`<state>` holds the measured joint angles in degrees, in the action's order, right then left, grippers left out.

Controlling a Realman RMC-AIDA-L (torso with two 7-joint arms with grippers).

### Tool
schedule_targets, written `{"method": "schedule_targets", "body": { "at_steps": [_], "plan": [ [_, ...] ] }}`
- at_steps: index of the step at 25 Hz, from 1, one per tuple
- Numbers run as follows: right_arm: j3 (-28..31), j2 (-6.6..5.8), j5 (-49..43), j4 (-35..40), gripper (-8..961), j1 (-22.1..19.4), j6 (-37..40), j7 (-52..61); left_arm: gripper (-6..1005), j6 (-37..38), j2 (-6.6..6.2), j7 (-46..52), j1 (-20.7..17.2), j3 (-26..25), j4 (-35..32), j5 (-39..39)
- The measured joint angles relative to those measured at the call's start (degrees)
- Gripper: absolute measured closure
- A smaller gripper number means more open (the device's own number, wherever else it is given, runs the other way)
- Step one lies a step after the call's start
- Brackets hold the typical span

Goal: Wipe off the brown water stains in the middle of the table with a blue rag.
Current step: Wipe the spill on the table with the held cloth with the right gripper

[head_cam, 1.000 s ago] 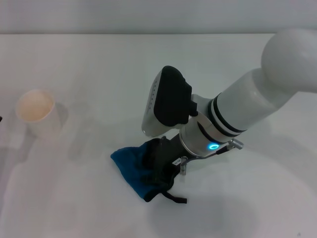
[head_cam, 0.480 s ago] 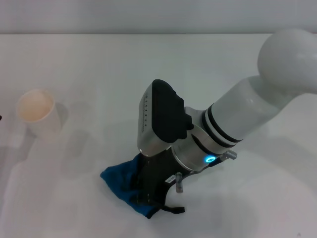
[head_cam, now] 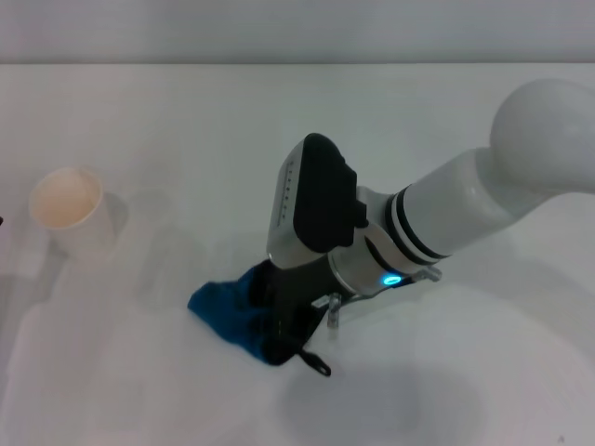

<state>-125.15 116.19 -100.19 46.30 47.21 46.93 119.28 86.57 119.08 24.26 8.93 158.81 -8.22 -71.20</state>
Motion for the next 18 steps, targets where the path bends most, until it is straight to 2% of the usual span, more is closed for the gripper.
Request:
{"method": "schedule_targets", "body": {
  "at_steps": [10,18],
  "plan": [
    [2.5,-0.23,-0.8,-3.4,817,0.0,-6.2,-0.1,123,0.0,0.01,0.0,-0.6,0.0,-0.2,0.0],
    [11.7,-0.48,-6.4,-6.2,816,-1.3,-7.8,-0.3,124,0.2,0.01,0.0,-0.6,0.0,-0.1,0.0]
  ]
}}
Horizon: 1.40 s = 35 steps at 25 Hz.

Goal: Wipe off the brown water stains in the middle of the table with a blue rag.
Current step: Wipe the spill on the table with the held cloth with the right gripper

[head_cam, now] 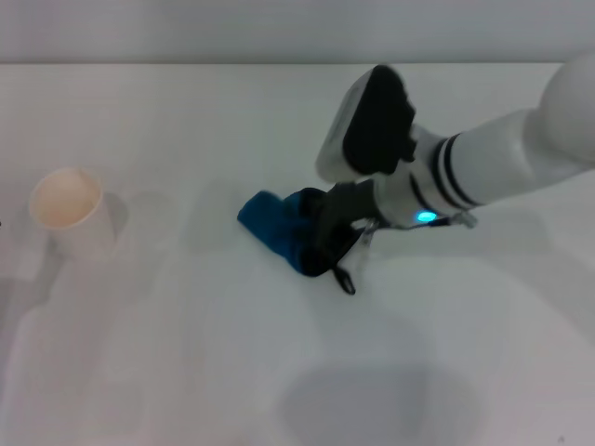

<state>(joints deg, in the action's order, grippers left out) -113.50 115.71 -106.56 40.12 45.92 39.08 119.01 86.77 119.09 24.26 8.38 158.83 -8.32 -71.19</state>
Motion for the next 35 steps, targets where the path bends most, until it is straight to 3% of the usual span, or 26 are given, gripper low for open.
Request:
{"method": "schedule_targets", "body": {
  "at_steps": [4,15,28,35],
  "plan": [
    [3.3,-0.13,-1.8,-0.1,817,-0.6,0.4,0.0,124,0.1,-0.05,0.0,0.0,0.0,0.1,0.0],
    [2.0,0.44,-1.0,3.0,819,-1.7,10.6,0.0,123,-0.2,-0.18,0.0,0.4,0.0,0.3,0.1],
    [1.4,0.29,0.1,6.0,819,-0.4,31.4,-3.9,124,-0.2,-0.18,-0.3,0.4,-0.1,0.5,0.0],
    [2.1,0.37,0.4,5.8,819,-0.4,26.7,-4.4,123,-0.2,-0.18,-0.4,0.6,-0.1,0.5,-0.1]
  ]
}}
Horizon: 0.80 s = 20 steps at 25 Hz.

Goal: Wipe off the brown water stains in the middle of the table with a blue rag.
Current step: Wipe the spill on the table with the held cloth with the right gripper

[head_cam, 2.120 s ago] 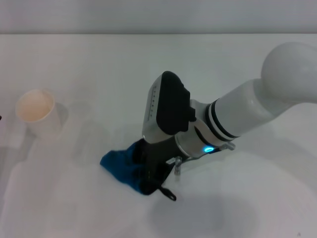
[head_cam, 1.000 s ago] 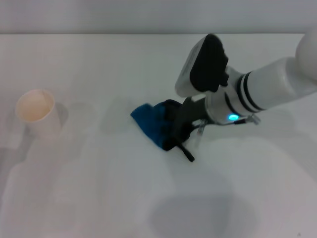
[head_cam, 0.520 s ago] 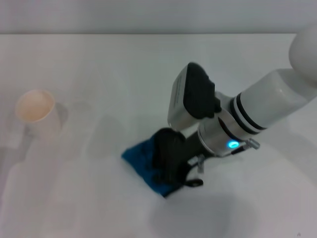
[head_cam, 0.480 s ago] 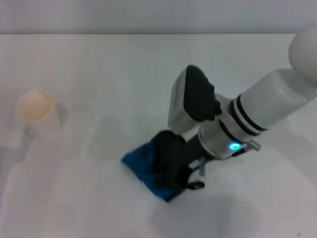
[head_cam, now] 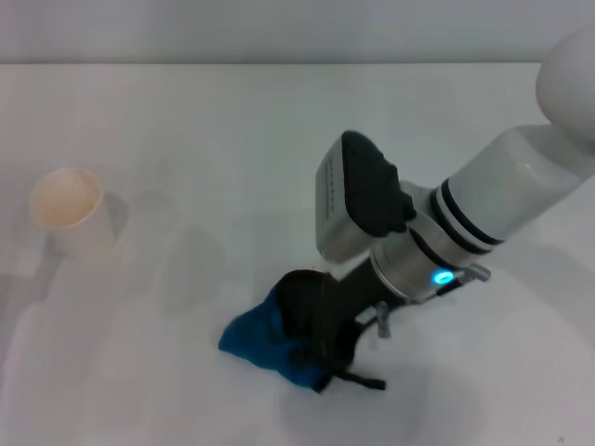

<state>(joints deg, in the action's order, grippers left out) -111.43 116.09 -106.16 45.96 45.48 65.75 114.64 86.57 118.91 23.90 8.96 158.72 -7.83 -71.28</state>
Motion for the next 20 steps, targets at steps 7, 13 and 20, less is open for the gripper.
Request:
{"method": "schedule_targets", "body": {
  "at_steps": [7,13,20],
  "plan": [
    [-0.1,0.10,2.0,-3.1,818,-0.4,-12.1,1.3,124,0.0,0.00,0.0,0.0,0.0,0.0,-0.1],
    [0.2,0.10,2.3,-6.8,818,-0.1,-18.5,2.7,124,0.0,0.00,0.0,0.0,0.0,0.0,-0.2],
    [6.6,-0.34,1.9,-7.6,818,-2.6,-22.0,2.9,123,0.0,0.00,0.0,0.0,0.0,0.0,-0.2]
  ]
}}
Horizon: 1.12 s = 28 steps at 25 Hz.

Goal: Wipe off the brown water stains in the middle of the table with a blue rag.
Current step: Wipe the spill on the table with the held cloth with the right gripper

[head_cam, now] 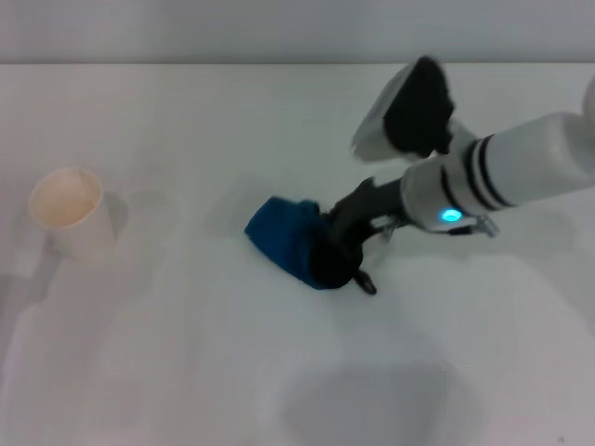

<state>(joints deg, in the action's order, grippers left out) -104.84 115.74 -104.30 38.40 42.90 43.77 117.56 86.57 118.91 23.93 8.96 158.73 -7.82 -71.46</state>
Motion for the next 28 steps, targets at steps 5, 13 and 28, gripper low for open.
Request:
{"method": "schedule_targets", "body": {
  "at_steps": [5,13,28],
  "plan": [
    [6.4,-0.49,-1.2,-0.4,822,-1.5,-1.1,-0.6,123,0.2,0.00,0.2,-0.4,0.0,0.0,0.0],
    [16.6,-0.83,-7.0,-1.0,814,-5.2,-1.6,-0.7,124,0.4,0.00,0.2,-0.4,0.0,0.0,0.1],
    [31.1,-4.10,-10.4,5.8,800,-13.5,7.6,-0.6,124,0.5,-0.02,0.0,0.1,-0.1,0.2,0.0]
  ]
}}
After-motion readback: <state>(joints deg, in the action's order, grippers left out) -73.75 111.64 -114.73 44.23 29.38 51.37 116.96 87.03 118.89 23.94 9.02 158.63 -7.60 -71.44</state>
